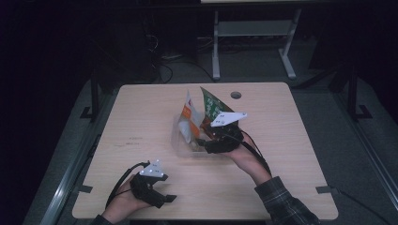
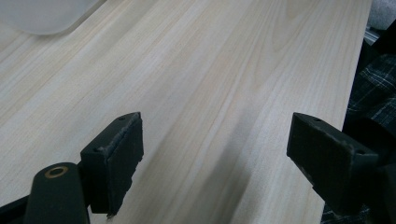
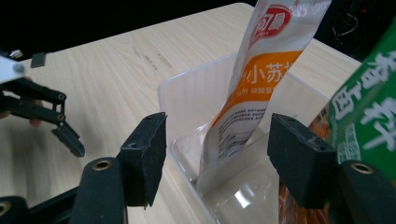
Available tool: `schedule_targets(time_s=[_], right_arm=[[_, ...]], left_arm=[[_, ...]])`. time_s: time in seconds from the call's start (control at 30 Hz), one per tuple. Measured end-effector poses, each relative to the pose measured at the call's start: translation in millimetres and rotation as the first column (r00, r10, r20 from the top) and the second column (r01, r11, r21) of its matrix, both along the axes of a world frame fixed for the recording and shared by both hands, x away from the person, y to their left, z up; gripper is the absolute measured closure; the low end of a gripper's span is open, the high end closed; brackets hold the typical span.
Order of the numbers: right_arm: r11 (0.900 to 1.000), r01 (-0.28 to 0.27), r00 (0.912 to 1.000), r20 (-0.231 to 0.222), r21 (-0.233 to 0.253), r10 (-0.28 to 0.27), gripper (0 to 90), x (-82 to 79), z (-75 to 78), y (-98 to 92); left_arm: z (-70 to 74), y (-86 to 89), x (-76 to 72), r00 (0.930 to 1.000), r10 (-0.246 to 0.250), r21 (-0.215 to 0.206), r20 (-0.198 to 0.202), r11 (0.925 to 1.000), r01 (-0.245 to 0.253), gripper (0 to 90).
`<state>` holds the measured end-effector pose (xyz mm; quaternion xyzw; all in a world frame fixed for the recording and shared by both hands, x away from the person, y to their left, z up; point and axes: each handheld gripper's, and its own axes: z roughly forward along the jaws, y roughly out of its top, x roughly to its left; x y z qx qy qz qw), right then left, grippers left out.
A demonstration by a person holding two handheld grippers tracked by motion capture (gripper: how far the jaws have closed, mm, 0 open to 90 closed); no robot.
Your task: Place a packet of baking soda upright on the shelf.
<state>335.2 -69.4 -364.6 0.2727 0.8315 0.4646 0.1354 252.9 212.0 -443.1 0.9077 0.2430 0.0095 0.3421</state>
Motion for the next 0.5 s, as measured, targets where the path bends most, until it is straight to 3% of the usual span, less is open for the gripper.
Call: schedule_targets(time_s=[0.5], right_arm=[[0.999,-0.037,0.9989,-0.029,-0.01,0.037,36.4,-24.3,-12.0,-26.7]], left_arm=[[0.9,-0.4,-1.0,0.9998,-0.016,-0.004,0.009,0.9999,0.016,18.3]])
